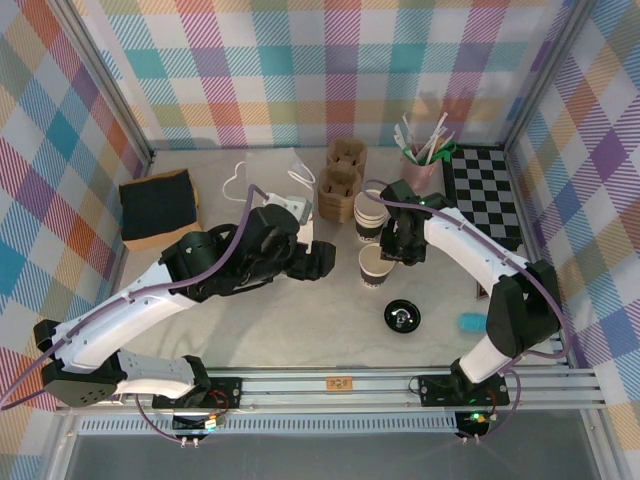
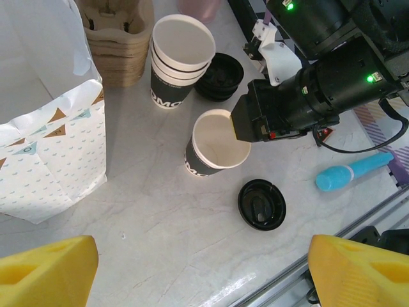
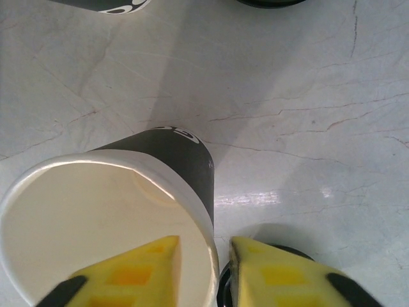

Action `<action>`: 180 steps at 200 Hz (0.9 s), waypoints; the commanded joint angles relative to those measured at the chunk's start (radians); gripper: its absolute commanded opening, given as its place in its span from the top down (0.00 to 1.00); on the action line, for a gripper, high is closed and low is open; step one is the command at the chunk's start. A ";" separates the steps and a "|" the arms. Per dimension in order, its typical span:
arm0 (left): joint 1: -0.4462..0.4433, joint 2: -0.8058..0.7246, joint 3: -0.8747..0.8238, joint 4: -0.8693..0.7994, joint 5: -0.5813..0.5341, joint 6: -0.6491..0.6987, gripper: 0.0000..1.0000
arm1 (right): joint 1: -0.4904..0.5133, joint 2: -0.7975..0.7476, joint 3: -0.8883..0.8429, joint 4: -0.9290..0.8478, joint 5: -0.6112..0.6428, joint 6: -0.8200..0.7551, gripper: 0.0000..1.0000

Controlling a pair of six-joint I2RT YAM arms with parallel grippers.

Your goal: Pack the takeout coffee

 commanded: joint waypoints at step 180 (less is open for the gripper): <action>-0.008 -0.008 0.002 0.022 -0.074 -0.003 0.15 | 0.264 -0.333 -0.257 -0.151 0.064 0.051 0.63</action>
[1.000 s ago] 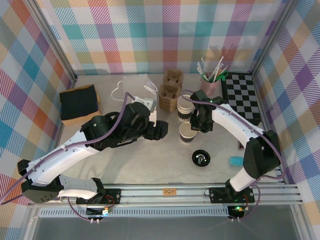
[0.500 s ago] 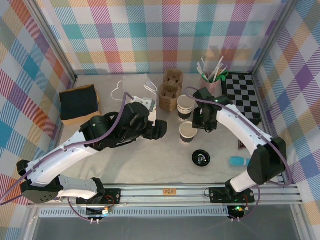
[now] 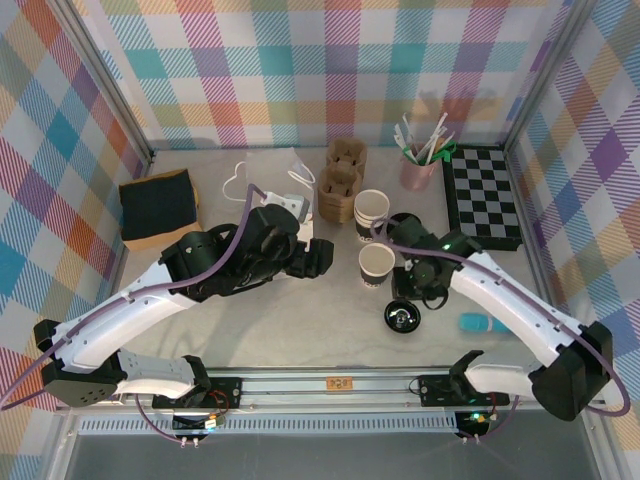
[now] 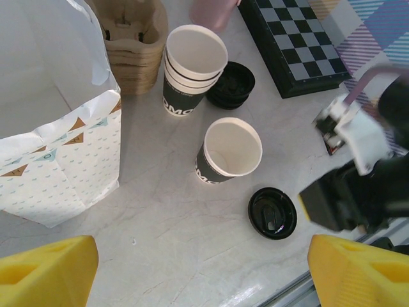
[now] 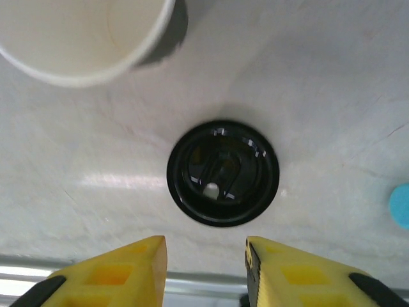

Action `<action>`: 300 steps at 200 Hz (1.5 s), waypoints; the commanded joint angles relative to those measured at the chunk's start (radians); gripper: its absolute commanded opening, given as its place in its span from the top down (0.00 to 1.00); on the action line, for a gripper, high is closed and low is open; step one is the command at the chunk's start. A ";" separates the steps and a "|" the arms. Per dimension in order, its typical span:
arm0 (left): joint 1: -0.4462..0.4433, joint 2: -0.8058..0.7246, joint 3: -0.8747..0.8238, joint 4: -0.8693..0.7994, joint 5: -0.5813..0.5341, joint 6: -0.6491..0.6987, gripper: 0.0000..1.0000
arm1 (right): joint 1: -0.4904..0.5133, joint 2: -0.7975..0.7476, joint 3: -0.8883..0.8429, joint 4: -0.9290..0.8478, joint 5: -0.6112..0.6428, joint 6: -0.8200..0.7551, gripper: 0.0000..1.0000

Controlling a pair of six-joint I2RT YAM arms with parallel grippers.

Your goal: Pack the takeout coffee

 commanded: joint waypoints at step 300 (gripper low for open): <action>-0.008 -0.091 -0.099 -0.011 -0.051 -0.062 0.15 | 0.121 0.335 -0.202 0.305 0.007 0.170 0.68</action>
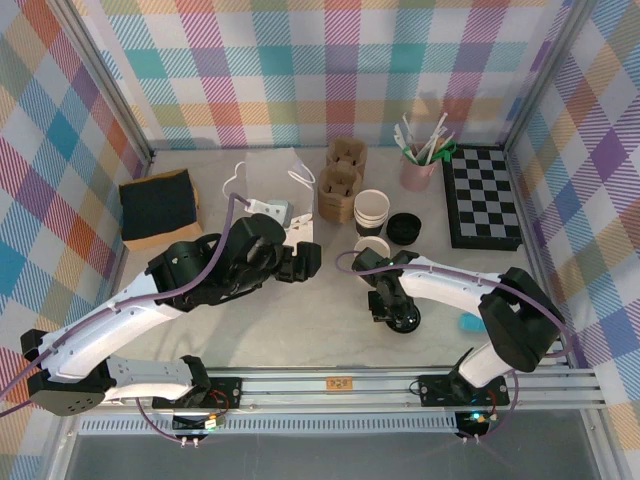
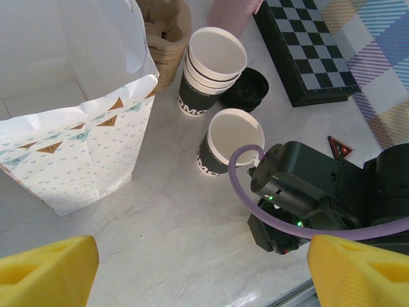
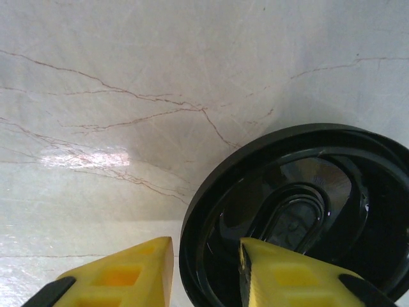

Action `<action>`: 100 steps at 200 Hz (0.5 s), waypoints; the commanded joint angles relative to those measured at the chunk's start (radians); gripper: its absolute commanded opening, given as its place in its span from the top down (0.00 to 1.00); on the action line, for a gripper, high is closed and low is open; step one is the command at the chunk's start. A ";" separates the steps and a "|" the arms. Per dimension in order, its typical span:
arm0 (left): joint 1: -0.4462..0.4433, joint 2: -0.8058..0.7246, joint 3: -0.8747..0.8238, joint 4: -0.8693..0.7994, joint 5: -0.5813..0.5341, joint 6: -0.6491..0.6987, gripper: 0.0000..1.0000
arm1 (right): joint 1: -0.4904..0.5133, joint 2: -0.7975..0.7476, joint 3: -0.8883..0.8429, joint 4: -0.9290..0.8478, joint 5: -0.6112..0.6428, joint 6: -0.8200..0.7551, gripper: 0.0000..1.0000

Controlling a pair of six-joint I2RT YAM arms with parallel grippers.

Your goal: Pack the takeout coffee

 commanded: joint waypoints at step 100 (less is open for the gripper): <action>-0.008 -0.017 -0.013 -0.031 -0.024 -0.006 0.15 | 0.006 0.007 -0.032 -0.016 0.016 0.032 0.77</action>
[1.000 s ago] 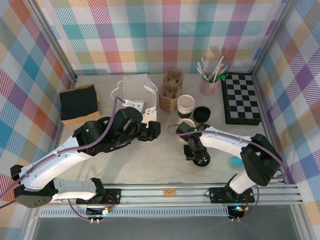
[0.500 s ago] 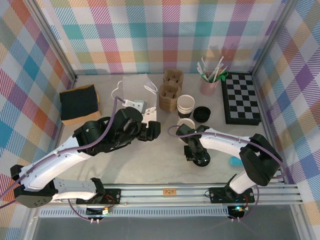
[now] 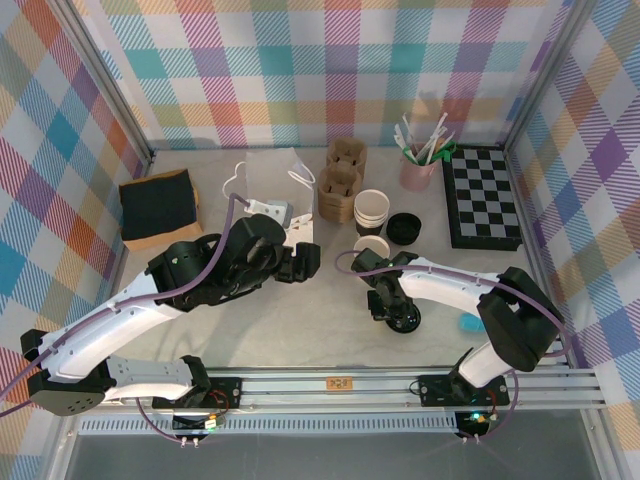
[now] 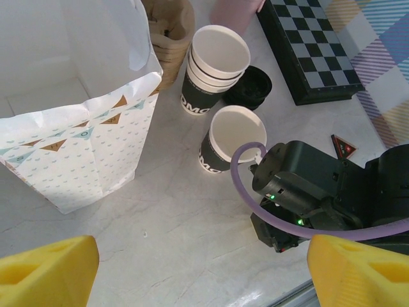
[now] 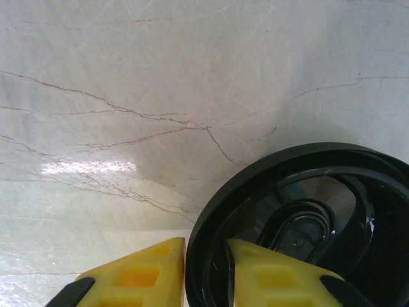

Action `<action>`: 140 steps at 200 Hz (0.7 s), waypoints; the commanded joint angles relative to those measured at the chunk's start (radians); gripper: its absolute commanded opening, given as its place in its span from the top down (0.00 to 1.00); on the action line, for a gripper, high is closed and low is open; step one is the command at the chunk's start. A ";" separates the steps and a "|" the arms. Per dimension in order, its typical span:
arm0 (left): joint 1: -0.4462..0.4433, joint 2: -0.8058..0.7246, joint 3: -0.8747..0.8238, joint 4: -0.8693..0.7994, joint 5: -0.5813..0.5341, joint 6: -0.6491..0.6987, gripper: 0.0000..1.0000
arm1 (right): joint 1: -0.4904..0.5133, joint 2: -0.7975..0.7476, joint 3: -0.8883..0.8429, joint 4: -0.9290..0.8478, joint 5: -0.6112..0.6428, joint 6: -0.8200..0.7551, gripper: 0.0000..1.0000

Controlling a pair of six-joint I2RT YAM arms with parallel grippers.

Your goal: Pack the takeout coffee

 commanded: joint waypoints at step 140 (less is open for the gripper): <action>-0.008 -0.021 0.000 -0.019 -0.040 0.014 0.15 | 0.006 -0.087 0.074 -0.156 0.042 0.021 0.83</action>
